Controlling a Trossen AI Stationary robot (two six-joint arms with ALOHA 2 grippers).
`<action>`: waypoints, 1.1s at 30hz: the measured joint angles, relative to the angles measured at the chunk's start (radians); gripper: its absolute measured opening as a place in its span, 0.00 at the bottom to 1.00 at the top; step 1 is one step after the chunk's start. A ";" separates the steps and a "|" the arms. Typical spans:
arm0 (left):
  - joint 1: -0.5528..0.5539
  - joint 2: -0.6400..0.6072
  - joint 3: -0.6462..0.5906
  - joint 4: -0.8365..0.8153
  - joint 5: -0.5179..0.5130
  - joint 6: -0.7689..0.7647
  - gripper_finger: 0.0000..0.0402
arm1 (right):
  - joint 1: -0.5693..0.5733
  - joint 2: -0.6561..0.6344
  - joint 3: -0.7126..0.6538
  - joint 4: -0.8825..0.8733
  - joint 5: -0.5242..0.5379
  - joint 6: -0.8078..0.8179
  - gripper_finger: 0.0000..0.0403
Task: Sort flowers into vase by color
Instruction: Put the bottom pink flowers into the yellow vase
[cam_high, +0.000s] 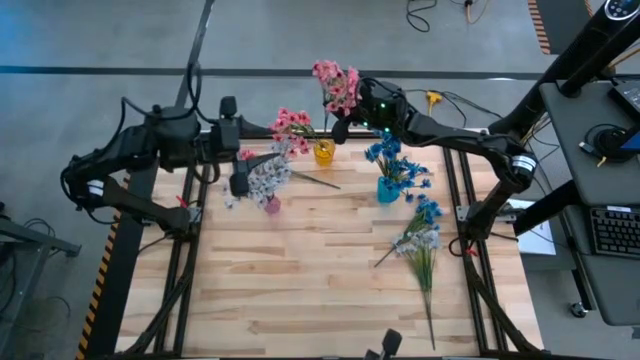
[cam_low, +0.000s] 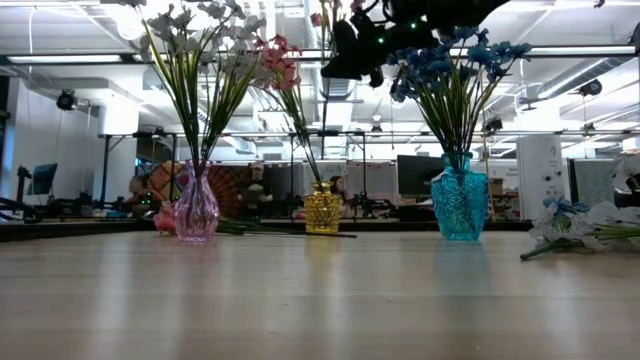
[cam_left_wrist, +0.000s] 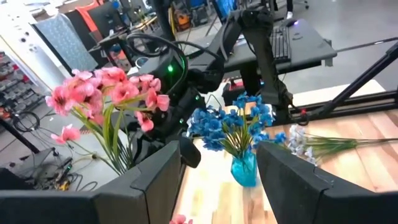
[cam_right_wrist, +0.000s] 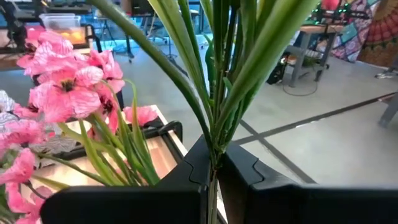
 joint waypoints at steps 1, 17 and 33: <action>0.000 -0.001 0.000 0.000 0.000 0.000 0.49 | -0.003 0.002 0.000 0.003 -0.001 0.004 0.03; 0.000 -0.011 -0.001 -0.027 0.001 -0.023 0.49 | -0.003 0.037 -0.035 -0.002 -0.003 0.029 0.03; 0.000 -0.011 -0.002 -0.033 0.000 -0.023 0.49 | -0.004 0.081 -0.037 0.060 0.004 0.007 0.03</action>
